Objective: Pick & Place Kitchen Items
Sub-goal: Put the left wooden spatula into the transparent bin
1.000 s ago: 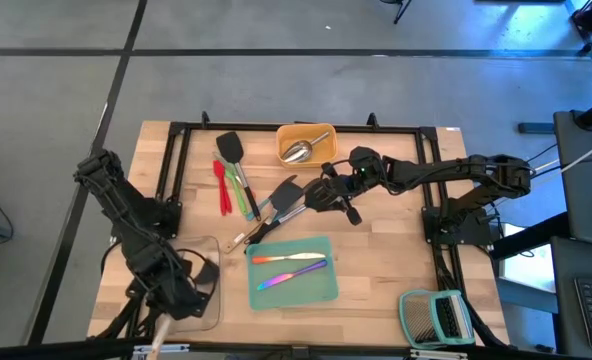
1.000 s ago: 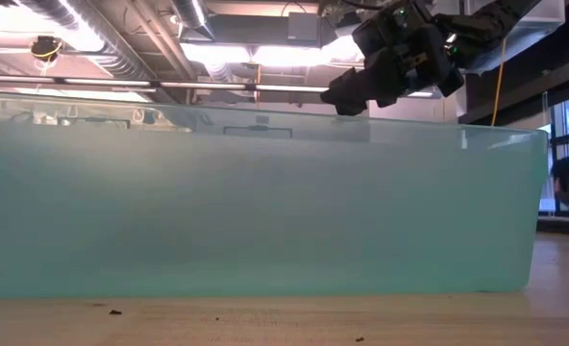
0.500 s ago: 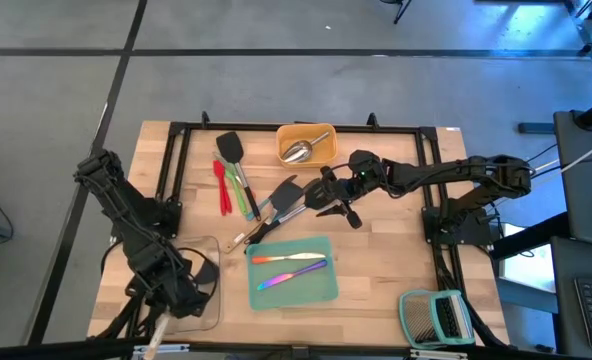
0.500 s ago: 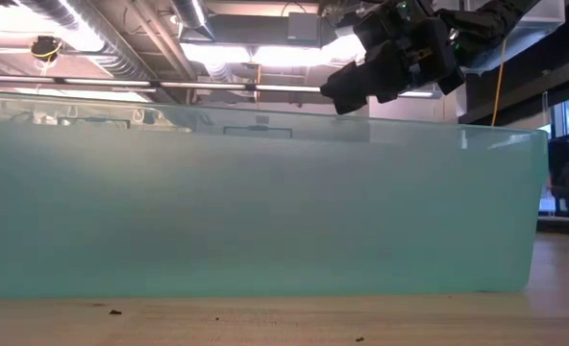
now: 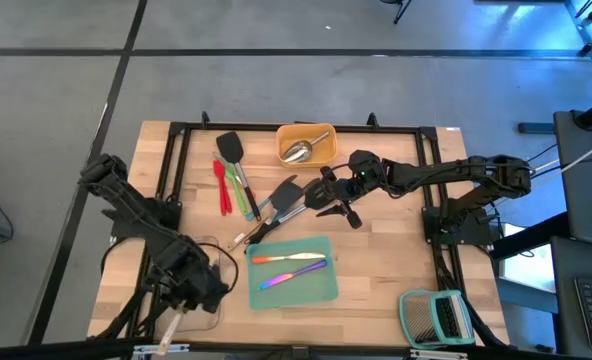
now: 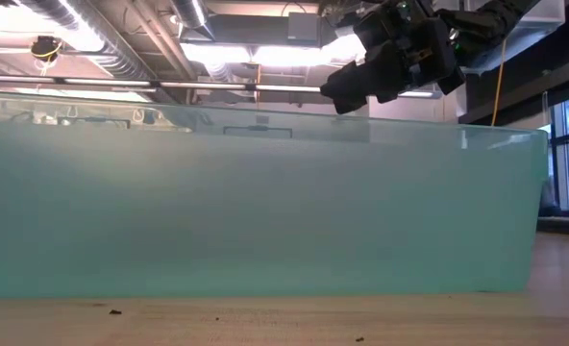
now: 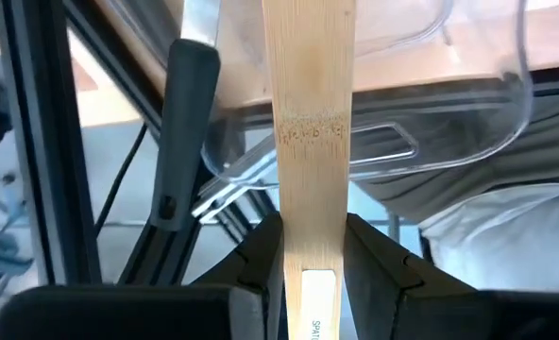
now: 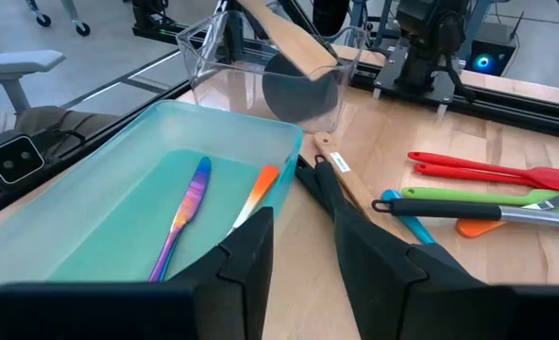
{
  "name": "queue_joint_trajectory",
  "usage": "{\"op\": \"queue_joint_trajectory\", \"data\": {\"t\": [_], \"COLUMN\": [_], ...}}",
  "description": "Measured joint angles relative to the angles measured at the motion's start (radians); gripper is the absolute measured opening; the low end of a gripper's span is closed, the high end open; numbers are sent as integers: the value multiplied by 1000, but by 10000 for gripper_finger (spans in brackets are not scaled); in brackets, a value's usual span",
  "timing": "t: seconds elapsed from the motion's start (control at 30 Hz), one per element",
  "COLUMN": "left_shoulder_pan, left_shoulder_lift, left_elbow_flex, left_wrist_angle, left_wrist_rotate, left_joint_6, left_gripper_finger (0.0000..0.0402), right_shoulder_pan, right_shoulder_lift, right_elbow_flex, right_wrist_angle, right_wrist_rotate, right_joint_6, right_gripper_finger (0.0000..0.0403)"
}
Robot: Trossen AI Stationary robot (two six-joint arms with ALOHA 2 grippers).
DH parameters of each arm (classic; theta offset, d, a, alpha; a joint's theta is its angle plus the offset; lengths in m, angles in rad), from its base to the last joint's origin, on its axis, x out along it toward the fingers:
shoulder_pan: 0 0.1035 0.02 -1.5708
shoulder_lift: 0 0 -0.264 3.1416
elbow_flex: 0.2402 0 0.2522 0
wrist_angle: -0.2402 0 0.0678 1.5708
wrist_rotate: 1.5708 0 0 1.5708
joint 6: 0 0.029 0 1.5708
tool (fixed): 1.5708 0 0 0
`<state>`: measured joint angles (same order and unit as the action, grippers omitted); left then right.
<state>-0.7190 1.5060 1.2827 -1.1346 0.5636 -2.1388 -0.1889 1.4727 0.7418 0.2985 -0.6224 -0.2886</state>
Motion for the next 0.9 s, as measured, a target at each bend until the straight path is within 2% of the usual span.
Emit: {"op": "queue_joint_trajectory", "data": {"t": [0.13,0.3,0.43,0.67,0.9], "left_shoulder_pan": [8,8,20,57,102], "left_shoulder_lift": [5,5,28,111,174], "left_elbow_flex": [0,0,0,0,0], "left_wrist_angle": [-58,-163,-175,-212,-235], "left_wrist_rotate": [56,66,74,168,172], "left_joint_6": [17,33,68,202,298], "left_gripper_finger": [78,78,78,78,78], "right_shoulder_pan": [0,0,0,0,0], "right_shoulder_lift": [0,0,0,0,0], "right_elbow_flex": [0,0,0,0,0], "right_wrist_angle": [0,2,5,8,8], "right_wrist_rotate": [0,0,0,0,0], "right_joint_6": [0,0,0,0,0], "right_gripper_finger": [119,119,119,119,119]}}
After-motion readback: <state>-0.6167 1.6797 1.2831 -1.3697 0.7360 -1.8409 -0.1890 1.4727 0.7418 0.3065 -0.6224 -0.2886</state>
